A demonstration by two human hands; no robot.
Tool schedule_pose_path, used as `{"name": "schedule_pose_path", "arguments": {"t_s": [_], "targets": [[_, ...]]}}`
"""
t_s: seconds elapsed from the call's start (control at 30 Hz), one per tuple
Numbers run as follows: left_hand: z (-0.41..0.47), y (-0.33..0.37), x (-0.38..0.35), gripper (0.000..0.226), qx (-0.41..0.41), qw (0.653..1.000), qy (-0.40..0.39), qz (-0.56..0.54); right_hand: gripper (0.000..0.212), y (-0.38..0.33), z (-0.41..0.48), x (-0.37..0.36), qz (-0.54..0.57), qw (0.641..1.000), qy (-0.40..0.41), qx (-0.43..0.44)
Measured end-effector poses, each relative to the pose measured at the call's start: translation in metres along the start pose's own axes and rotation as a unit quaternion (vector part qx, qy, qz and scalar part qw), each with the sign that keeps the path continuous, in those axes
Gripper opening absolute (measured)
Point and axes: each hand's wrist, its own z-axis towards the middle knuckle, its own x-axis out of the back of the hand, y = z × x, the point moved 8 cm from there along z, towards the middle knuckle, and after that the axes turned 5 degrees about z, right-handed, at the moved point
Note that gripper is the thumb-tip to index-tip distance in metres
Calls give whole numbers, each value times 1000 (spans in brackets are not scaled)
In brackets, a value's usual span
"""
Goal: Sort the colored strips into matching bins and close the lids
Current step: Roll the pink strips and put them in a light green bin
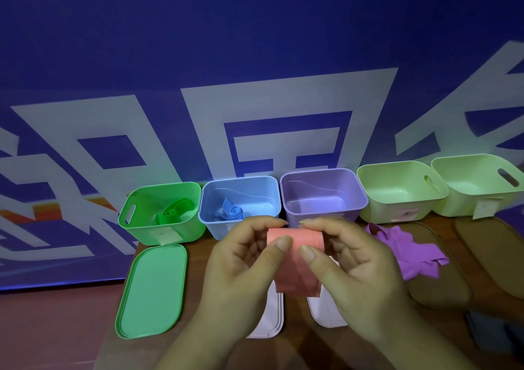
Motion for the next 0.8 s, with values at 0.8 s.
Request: {"name": "schedule_pose_path", "arguments": {"t_s": [0.8], "targets": [[-6, 2, -1, 29, -26, 998, -26, 41, 9, 0, 1, 3, 83, 994, 43, -56]]}}
